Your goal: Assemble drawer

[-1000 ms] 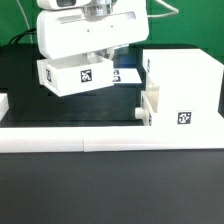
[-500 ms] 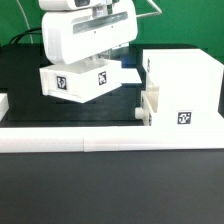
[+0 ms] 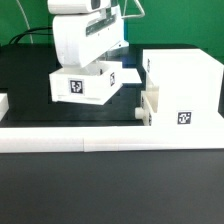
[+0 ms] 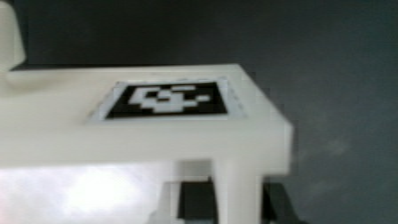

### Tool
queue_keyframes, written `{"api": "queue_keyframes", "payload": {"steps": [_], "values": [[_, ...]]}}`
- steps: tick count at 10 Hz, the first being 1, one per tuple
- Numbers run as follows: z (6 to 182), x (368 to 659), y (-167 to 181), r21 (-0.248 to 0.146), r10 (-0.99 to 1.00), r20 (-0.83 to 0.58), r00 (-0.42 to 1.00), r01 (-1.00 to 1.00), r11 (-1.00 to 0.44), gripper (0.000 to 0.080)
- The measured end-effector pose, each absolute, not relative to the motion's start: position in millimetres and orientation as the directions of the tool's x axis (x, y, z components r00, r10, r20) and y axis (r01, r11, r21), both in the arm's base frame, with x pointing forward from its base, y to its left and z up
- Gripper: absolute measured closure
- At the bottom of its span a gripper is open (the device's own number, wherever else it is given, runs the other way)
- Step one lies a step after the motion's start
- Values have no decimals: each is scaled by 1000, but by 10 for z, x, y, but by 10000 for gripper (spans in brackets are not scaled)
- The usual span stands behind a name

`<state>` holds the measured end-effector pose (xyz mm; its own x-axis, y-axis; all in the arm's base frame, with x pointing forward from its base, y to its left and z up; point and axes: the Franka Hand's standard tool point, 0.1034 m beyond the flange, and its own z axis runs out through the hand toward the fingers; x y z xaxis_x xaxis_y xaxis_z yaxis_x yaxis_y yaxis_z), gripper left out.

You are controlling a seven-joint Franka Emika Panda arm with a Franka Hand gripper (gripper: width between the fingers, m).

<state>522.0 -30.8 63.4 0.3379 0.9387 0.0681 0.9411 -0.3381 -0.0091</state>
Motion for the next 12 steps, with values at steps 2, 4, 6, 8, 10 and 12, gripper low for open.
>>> {"api": "queue_keyframes", "payload": {"steps": [2, 4, 6, 8, 10, 12], "values": [[641, 5244, -319, 8, 986, 40, 164, 986, -164, 760], [643, 5301, -302, 2, 997, 15, 74, 997, -74, 760], [640, 5304, -305, 1, 997, 14, 74, 997, -74, 760], [636, 5302, -307, 0, 997, 14, 75, 997, -75, 760], [619, 5326, -267, -7, 998, 12, 68, 998, -68, 760], [601, 5385, -199, -12, 998, 14, 55, 998, -55, 760]]}}
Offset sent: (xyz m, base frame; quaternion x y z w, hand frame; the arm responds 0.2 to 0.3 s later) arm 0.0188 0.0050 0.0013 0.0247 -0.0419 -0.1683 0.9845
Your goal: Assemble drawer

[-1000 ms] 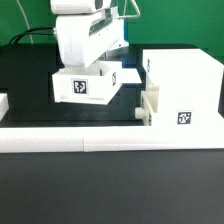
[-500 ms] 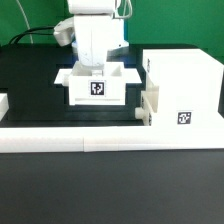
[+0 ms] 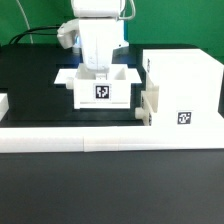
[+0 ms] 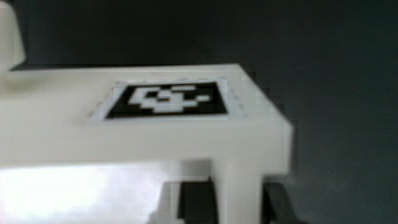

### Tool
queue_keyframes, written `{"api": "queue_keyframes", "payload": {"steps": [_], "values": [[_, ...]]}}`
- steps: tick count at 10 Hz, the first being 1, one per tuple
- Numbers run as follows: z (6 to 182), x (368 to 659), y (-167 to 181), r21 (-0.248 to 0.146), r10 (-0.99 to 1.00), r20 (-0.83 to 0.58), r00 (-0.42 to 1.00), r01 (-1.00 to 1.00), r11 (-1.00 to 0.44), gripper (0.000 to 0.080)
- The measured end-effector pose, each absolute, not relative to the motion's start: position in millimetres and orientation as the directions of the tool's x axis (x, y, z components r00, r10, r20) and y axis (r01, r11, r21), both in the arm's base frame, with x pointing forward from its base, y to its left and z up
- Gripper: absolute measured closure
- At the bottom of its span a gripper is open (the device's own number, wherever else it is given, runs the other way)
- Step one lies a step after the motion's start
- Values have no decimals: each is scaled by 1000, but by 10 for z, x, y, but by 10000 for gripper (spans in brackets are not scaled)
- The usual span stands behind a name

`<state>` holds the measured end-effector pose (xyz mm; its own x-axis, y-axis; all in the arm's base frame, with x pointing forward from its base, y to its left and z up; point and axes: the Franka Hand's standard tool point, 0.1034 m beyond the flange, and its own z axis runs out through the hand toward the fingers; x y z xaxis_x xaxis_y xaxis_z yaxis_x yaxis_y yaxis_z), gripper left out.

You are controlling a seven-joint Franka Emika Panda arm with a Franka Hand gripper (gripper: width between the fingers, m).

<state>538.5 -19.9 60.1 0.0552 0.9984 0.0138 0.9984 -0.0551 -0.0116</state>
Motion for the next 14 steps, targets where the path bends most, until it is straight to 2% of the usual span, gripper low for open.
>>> {"api": "queue_keyframes", "payload": {"steps": [14], "values": [[589, 5447, 87, -18, 1000, 20, 18, 1000, -18, 760]]}}
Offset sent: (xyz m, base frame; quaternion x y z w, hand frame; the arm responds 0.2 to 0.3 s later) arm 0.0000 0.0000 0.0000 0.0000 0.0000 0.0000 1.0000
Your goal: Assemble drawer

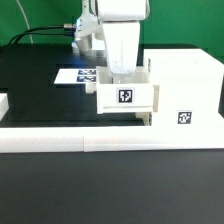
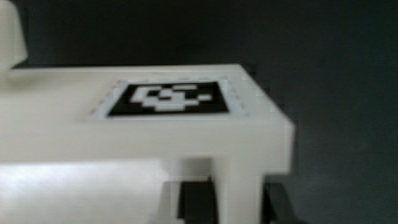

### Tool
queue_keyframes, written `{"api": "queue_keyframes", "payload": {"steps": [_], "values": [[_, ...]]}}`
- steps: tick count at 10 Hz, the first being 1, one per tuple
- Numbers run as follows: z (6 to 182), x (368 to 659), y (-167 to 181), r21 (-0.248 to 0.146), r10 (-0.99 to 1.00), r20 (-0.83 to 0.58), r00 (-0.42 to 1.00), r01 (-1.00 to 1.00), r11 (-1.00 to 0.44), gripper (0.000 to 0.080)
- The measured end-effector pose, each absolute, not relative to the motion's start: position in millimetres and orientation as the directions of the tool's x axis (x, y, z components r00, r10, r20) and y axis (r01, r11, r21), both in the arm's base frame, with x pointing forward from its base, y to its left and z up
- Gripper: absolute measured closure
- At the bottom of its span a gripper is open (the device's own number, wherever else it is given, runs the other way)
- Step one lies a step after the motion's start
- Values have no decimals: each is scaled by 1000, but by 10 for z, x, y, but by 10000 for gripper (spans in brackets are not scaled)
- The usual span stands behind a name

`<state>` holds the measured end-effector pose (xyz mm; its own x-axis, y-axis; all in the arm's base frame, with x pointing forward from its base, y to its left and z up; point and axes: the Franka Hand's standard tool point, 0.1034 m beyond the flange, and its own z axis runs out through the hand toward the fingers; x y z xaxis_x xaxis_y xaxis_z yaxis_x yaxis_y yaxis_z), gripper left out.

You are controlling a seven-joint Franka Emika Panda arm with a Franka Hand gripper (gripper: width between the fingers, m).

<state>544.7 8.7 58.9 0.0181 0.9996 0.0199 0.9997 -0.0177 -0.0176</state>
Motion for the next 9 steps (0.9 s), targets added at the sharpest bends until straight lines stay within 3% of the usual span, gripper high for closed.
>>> {"api": "queue_keyframes", "payload": {"steps": [9], "values": [[555, 5424, 118, -24, 1000, 17, 5, 1000, -5, 760]]}}
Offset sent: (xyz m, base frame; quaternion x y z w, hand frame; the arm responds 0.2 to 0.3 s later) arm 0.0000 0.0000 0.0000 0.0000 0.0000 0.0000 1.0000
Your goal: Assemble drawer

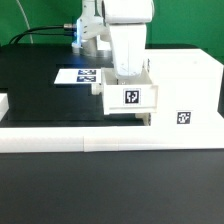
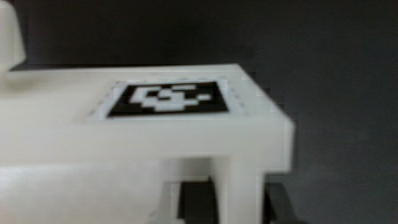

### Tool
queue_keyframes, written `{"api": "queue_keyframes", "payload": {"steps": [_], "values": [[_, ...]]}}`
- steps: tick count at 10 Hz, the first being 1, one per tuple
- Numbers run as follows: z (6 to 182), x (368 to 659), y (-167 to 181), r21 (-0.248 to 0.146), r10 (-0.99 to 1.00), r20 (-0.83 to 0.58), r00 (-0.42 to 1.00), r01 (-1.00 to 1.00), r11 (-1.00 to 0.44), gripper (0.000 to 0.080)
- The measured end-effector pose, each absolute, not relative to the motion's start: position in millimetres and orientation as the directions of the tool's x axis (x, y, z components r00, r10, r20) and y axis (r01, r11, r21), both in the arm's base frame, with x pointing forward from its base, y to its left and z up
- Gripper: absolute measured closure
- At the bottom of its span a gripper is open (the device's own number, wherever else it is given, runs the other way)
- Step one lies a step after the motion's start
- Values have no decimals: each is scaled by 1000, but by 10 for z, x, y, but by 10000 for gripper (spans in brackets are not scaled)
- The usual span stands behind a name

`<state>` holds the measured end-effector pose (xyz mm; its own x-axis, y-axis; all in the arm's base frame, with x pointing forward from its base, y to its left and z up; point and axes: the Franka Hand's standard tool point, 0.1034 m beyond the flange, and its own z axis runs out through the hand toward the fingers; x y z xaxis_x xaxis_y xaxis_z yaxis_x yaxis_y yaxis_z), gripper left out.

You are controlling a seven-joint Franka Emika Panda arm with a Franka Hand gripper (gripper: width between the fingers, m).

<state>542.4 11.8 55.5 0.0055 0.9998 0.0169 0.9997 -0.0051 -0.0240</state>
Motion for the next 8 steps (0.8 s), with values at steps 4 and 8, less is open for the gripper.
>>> {"api": "queue_keyframes", "payload": {"steps": [4, 8], "values": [[551, 5426, 132, -18, 1000, 15, -3, 1000, 3, 760], [557, 5425, 226, -20, 999, 11, 42, 999, -42, 760]]}}
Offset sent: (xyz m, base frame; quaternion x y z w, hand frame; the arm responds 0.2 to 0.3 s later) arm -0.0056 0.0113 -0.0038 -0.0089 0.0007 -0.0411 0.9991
